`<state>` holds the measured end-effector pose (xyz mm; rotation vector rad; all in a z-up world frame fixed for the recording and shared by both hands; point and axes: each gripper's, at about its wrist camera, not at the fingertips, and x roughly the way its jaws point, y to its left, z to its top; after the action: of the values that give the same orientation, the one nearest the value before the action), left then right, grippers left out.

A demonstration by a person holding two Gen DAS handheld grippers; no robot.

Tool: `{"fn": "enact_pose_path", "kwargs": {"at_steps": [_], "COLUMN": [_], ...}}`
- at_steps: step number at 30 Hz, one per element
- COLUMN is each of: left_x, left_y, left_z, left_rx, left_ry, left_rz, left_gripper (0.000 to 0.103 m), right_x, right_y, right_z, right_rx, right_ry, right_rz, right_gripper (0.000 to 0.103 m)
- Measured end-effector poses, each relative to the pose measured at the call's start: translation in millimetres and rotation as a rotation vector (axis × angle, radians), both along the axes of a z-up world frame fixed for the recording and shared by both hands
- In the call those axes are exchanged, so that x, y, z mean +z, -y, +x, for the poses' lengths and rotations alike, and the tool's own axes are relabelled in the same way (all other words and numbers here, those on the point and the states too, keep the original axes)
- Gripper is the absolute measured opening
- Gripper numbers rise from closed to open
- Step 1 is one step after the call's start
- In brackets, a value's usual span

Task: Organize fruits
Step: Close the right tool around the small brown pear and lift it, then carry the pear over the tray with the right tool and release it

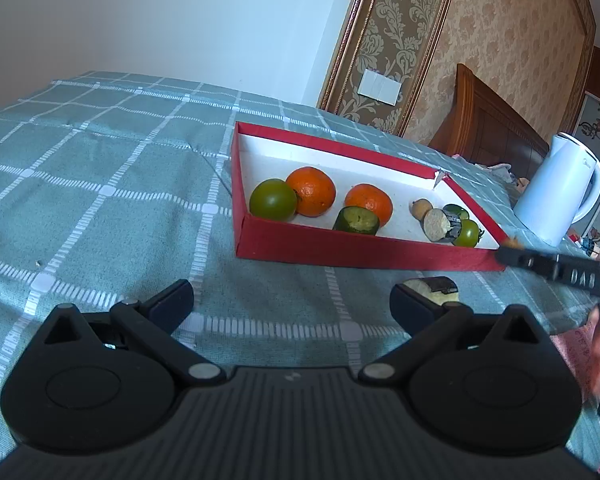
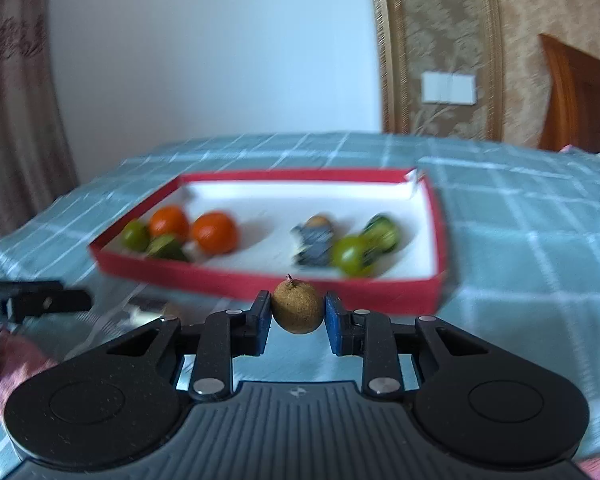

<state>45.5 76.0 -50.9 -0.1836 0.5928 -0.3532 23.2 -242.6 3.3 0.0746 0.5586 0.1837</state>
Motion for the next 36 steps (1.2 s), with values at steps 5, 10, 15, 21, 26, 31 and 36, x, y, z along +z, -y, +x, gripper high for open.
{"fn": "enact_pose_path", "kwargs": {"at_steps": [5,10,15,21,26,31,36], "left_x": [-0.1,-0.1,0.3,0.4,0.3,0.2,0.2], "left_y": [-0.1,-0.3,-0.5,-1.9,-2.5,-3.2,-3.1], "left_z": [0.1,0.2,0.1,-0.4,-0.8,-0.2,-0.3], "left_rx": [0.000,0.000,-0.001,-0.001,-0.001,-0.001,-0.001], "left_ry": [0.000,0.000,0.001,0.001,0.001,0.001,0.001], "left_rz": [0.001,0.000,-0.005,-0.015,-0.021,-0.024,-0.025], "left_gripper": [0.103,0.103,0.103,0.103,0.103,0.103,0.103], "right_x": [11.7,13.7,9.8,-0.9,-12.7,-14.1,-15.2], "right_y": [13.3,7.2,-0.7,-9.4,-17.7,-23.1,-22.8], "right_z": [26.0,57.7,89.1,117.3,131.0,133.2,132.6], "right_rx": [-0.048,-0.059,-0.066,-0.072,-0.073,-0.066,-0.076], "right_ry": [0.026,0.039,0.021,-0.012,-0.041,-0.041,-0.030], "right_rz": [-0.013,-0.060,-0.122,-0.177,-0.213,-0.240,-0.232], "right_gripper": [0.028,0.028,0.028,0.028,0.028,0.028,0.028]}}
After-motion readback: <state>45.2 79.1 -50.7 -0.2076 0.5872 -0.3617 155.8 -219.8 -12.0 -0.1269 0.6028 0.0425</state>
